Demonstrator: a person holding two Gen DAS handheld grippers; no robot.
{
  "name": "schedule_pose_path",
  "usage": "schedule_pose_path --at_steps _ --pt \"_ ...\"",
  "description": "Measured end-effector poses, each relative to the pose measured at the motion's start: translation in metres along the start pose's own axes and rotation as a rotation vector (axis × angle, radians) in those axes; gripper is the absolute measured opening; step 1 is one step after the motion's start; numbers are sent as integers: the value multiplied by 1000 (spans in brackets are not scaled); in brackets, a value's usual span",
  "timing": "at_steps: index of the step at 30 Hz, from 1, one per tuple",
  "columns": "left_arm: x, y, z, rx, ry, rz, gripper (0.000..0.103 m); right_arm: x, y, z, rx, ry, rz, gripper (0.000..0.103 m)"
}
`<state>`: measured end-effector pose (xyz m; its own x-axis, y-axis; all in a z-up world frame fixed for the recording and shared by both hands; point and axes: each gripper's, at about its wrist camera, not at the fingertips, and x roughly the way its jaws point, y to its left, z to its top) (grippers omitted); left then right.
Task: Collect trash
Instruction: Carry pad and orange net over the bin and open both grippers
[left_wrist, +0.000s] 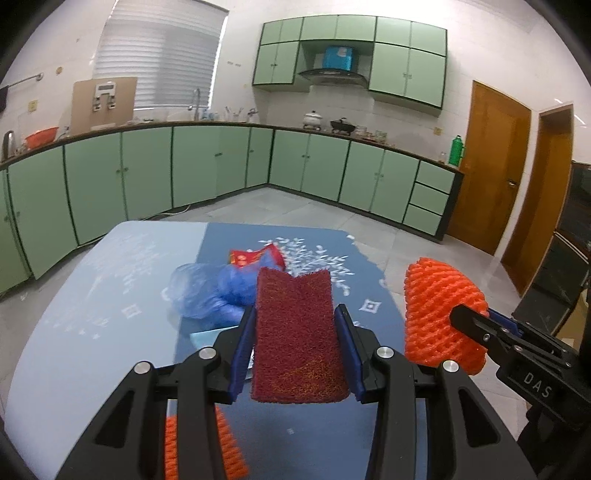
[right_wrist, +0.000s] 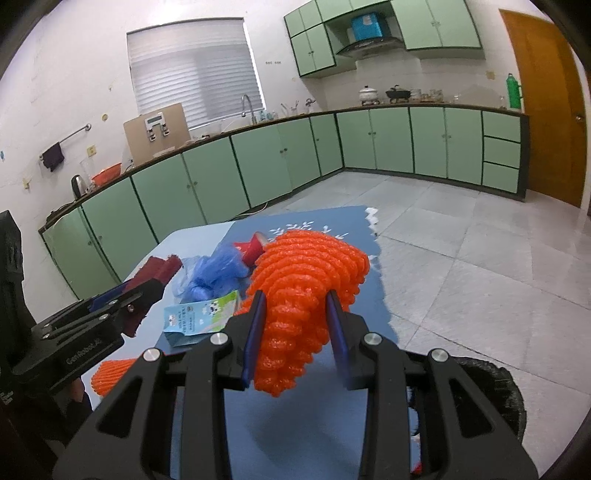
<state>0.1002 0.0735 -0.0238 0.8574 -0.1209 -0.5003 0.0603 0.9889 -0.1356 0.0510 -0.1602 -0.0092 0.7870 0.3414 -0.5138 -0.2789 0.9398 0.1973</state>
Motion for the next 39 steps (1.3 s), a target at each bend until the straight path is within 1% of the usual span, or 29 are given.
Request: schedule_pose_path --at_steps 7,11,20,26,32,39 --pt "8 -32 1 32 2 -55 42 -18 -23 0 23 -27 -43 32" --pt "13 -56 2 60 7 -99 42 -30 -39 -2 37 -40 -76 32" --pt "21 -112 -2 118 11 -199 42 -61 -87 -21 89 -52 -182 32" --pt "27 -158 -11 161 25 -283 42 -77 -117 -35 124 -51 -248 32" --pt "36 -190 -22 197 48 -352 43 -90 -142 -52 158 -43 -305 32" --pt "46 -217 -37 233 72 -389 43 -97 -166 -67 187 -24 -359 31"
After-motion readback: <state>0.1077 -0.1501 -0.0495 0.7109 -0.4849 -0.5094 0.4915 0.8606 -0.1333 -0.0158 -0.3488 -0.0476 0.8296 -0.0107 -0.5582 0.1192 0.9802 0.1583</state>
